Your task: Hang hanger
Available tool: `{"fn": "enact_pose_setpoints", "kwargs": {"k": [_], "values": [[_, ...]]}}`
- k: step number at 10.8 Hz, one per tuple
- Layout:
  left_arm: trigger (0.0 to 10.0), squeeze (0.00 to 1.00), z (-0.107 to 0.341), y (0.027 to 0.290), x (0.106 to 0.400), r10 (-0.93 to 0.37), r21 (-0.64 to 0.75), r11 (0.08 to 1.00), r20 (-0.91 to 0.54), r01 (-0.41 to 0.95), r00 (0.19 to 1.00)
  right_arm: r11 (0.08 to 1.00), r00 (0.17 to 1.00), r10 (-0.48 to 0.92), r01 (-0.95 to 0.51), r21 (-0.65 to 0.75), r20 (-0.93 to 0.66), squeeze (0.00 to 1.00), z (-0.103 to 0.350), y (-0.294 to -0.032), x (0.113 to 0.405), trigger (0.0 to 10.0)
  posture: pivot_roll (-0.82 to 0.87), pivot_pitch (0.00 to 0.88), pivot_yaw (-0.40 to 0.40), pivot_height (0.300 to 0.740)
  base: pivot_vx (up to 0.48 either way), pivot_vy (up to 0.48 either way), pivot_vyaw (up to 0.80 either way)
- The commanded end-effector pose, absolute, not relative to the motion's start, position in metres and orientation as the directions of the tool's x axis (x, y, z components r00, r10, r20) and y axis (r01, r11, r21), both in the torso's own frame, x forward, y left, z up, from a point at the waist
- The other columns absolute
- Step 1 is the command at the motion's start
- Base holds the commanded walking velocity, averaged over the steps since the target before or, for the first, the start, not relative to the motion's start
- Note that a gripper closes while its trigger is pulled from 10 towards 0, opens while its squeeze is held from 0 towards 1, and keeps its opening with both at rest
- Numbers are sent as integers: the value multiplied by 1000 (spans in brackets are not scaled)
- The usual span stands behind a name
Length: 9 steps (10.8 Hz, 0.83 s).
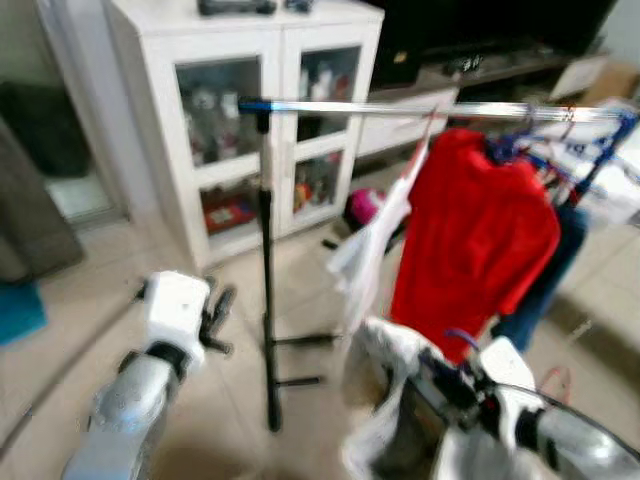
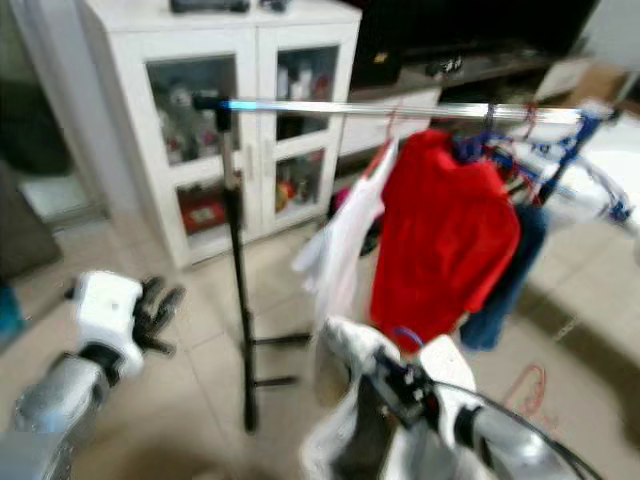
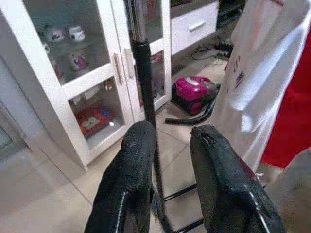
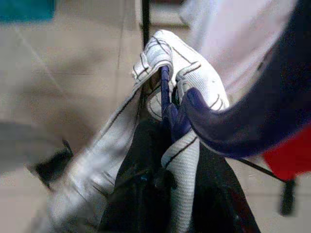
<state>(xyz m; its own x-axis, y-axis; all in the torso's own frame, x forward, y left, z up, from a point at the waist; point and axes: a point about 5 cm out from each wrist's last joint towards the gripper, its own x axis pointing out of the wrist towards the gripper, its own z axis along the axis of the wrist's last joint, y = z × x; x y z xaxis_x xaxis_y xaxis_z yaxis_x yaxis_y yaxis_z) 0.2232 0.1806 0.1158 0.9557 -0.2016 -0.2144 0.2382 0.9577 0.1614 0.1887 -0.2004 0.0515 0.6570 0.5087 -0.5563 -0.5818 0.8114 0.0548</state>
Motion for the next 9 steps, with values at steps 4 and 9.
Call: {"fn": "enact_pose_setpoints", "kwargs": {"k": [4,9], "values": [[10000,0,121,173,235,-215,184,951,-180,247,960,809,738,575,-577,112,-354,0,72,-161,220,10000,134,30,-73,740,0,-342,0],[10000,0,128,174,239,-168,123,975,-133,184,977,844,825,536,-518,139,-179,0,96,-137,264,10000,151,14,-94,740,0,0,0]]}}
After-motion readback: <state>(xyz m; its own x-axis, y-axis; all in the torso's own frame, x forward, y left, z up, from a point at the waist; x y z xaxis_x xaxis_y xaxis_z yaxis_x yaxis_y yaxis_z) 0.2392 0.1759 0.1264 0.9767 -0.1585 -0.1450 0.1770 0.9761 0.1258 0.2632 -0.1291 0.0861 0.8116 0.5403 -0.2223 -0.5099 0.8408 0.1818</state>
